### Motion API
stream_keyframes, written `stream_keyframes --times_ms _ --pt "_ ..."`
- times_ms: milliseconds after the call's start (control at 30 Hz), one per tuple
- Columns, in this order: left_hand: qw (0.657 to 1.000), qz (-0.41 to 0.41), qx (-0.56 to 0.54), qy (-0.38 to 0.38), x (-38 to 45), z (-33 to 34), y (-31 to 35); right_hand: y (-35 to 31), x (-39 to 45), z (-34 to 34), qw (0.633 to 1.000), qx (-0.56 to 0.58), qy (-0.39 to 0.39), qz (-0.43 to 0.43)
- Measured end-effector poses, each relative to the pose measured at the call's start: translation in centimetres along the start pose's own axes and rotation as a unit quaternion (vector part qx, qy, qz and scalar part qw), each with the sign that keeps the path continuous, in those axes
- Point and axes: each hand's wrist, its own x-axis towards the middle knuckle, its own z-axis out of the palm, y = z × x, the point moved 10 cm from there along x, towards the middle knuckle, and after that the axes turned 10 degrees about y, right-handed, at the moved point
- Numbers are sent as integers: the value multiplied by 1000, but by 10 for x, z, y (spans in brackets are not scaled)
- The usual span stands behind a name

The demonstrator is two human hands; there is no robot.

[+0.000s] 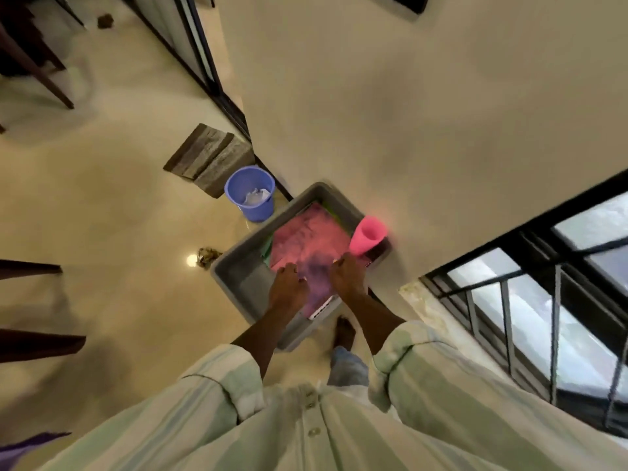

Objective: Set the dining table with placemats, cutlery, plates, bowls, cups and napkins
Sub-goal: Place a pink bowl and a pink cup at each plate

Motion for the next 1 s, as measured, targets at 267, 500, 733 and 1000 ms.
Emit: stream_keyframes --times_ms 267,500,733,1000 --pt "999 -24 46 -8 53 70 55 91 142 -35 977 39 -14 211" --pt "997 -73 31 -21 87 111 44 150 180 25 910 138 -77 384" --pt "996 -83 -4 -13 99 115 27 192 198 63 881 186 1 435" --pt "996 -69 -51 21 73 46 -2 43 119 52 952 85 -132 263"
